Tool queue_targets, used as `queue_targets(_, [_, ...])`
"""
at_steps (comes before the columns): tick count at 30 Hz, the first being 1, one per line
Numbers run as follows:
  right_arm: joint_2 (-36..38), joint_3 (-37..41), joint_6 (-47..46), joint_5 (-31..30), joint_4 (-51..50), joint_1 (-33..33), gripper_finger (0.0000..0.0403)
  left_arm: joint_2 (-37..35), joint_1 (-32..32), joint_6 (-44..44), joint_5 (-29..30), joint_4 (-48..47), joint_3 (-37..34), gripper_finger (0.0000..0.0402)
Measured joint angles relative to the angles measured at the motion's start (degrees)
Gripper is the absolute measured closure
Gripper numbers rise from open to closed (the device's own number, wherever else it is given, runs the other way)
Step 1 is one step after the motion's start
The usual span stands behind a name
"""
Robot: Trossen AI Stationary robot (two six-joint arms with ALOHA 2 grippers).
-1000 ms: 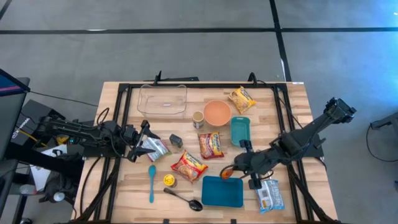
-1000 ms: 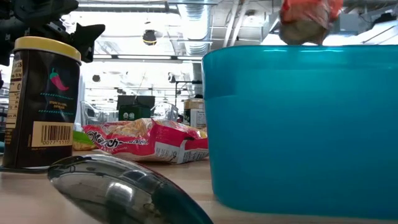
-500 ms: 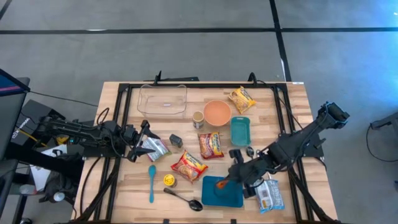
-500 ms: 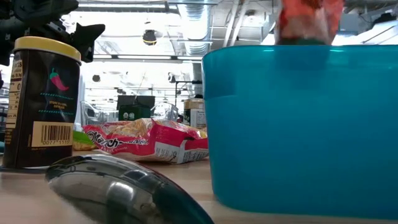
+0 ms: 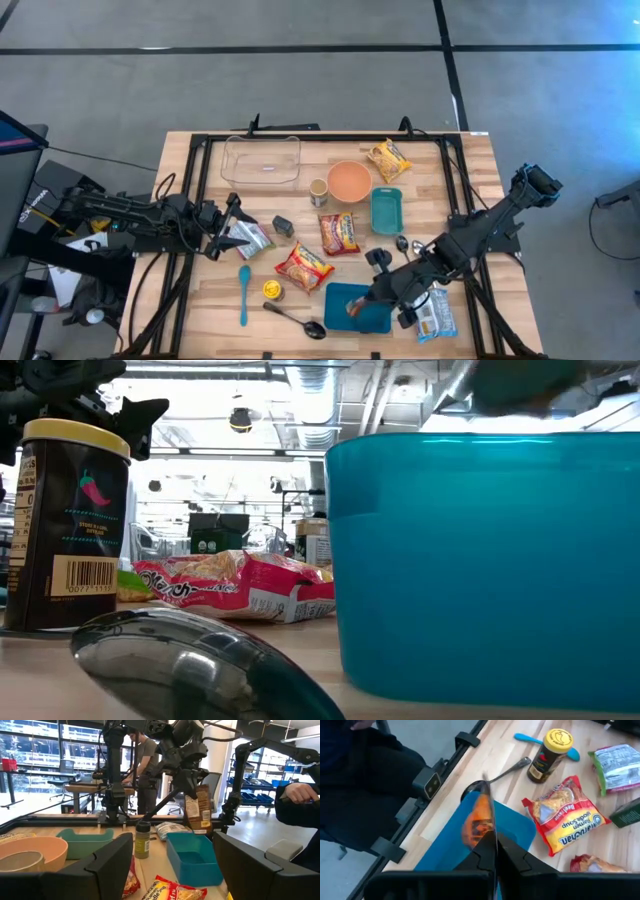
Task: Pick & Place Food Item
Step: Put the orange seasoning pack into the blue bin
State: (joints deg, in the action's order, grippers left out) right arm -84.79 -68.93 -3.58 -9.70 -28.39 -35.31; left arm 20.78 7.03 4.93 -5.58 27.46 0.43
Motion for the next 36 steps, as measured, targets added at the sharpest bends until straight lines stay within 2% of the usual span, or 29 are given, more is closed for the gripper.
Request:
queue_targets(7, [-1.0, 0.0, 3.61, 0.01, 1.14, -0.22, 0.0403, 0.0, 0.0, 0.01, -0.01, 0.0, 0.01, 0.0131])
queue_targets(19, [-4.39, -0.05, 3.69, 1.01, 2.37, 0.25, 0.0403, 0.09, 0.02, 0.01, -0.02, 0.57, 0.02, 0.0131])
queue_targets(36, [-4.94, 0.0, 4.32, 0.66, 2.48, 0.59, 0.0403, 0.09, 0.0, 0.0, -0.02, 0.63, 0.01, 0.0131])
